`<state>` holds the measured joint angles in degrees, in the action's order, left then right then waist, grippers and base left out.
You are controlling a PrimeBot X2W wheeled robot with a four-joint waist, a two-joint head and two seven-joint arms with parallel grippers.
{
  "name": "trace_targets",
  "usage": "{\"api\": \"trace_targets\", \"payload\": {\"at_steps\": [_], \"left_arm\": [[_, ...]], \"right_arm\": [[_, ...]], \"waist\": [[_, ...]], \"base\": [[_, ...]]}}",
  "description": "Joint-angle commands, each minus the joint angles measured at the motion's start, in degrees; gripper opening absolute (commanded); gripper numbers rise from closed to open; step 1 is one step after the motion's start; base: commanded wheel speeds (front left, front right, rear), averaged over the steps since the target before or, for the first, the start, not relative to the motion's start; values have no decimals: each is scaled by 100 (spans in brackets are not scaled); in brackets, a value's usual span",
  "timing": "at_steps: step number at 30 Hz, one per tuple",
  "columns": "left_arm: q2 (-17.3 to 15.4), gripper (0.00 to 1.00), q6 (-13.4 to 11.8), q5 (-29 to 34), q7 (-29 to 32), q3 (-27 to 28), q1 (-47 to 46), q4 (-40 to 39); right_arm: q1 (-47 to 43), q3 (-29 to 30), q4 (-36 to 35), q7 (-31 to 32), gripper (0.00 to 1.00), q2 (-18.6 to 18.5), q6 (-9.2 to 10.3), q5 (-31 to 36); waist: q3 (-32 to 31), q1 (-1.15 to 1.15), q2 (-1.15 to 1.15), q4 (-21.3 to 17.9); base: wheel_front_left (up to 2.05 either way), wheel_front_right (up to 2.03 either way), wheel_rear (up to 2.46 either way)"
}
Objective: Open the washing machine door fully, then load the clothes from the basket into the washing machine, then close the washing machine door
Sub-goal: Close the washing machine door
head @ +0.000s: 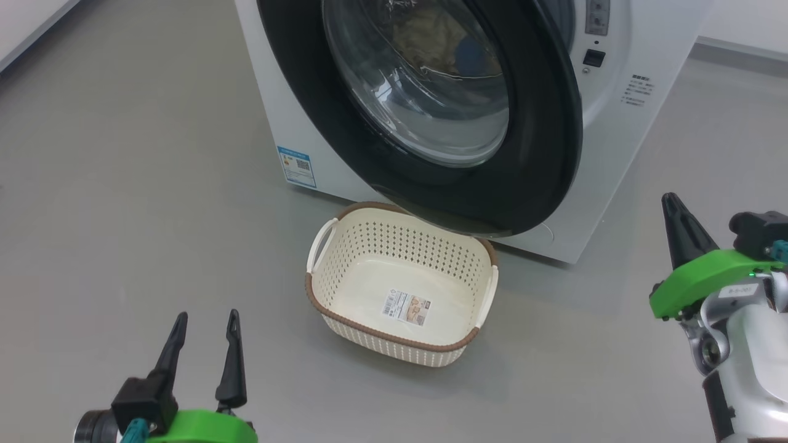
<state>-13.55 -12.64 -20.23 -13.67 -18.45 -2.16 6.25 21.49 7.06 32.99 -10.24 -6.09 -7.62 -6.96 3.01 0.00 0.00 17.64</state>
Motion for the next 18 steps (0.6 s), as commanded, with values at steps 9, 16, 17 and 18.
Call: {"api": "trace_targets", "payload": {"at_steps": [9,16,17,18], "left_arm": [[-86,100,-19,-17,-87,230,-292,-141],[-77,100,-33,-41,-99,249,-299,-145],[-74,100,-34,-43,-101,250,-300,-147],[-71,100,-35,-42,-102,249,-303,-147]], "right_arm": [[1038,-85,603,-367,0,-164,13,65],[1651,-231,182,-446,0,-189,13,231],[1727,-289,39,-449,0,-168,13,249],[1792,-375,-122,-451,0,-146,13,269]], "waist": [[10,0,0,180],[38,0,0,130],[37,0,0,117],[35,0,0,109]], "base": [[0,0,0],[0,0,0],[0,0,0],[0,0,0]]}}
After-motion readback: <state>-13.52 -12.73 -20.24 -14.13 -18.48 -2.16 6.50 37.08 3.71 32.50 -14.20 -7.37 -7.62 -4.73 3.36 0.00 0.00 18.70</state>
